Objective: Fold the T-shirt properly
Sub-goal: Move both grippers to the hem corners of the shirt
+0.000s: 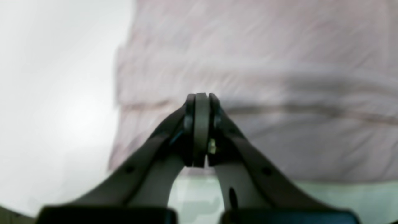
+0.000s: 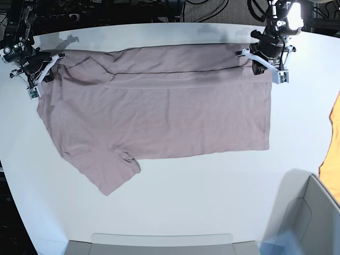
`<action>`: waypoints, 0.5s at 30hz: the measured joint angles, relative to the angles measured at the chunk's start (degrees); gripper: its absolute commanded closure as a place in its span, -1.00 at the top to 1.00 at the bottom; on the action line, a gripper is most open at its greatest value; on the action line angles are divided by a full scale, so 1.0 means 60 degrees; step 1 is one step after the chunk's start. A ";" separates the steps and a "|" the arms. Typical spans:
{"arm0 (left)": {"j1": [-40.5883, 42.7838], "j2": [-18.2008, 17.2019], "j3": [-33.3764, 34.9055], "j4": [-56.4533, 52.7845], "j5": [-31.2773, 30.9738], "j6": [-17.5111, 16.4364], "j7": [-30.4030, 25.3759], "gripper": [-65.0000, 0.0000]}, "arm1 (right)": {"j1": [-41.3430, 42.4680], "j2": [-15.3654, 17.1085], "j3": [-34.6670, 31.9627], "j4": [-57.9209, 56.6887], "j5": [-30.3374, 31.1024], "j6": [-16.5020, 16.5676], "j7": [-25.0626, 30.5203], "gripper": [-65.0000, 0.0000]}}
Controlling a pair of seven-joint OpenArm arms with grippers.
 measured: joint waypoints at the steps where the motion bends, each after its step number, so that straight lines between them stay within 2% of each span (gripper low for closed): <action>1: -0.0025 0.0007 0.0000 0.0000 0.0007 0.0004 0.0000 -1.00 | 0.0015 0.0004 0.0022 0.0029 0.0000 0.0000 0.0084 -1.00; 4: -0.0193 0.0004 0.0000 -0.0004 0.0007 0.0007 0.0066 -1.00 | 0.0568 -0.0080 0.0233 -0.0036 -0.0138 -0.0004 -0.0080 -1.00; 9: -0.0634 -0.0004 0.0000 -0.0007 0.0007 0.0004 0.0033 -1.00 | 0.2590 0.0073 0.0208 -0.0623 -0.0066 0.0062 0.0004 -1.00; 11: -0.0648 0.0000 0.0000 -0.0004 0.0007 0.0004 0.0022 -1.00 | 0.3526 0.0106 -0.0197 -0.1290 -0.0244 -0.0018 -0.0015 -1.00; 15: -0.0535 0.0022 0.0000 -0.0018 0.0004 0.0007 0.0087 -1.00 | 0.5519 0.0237 -0.2167 -0.3770 -0.1089 0.0044 0.0335 -1.00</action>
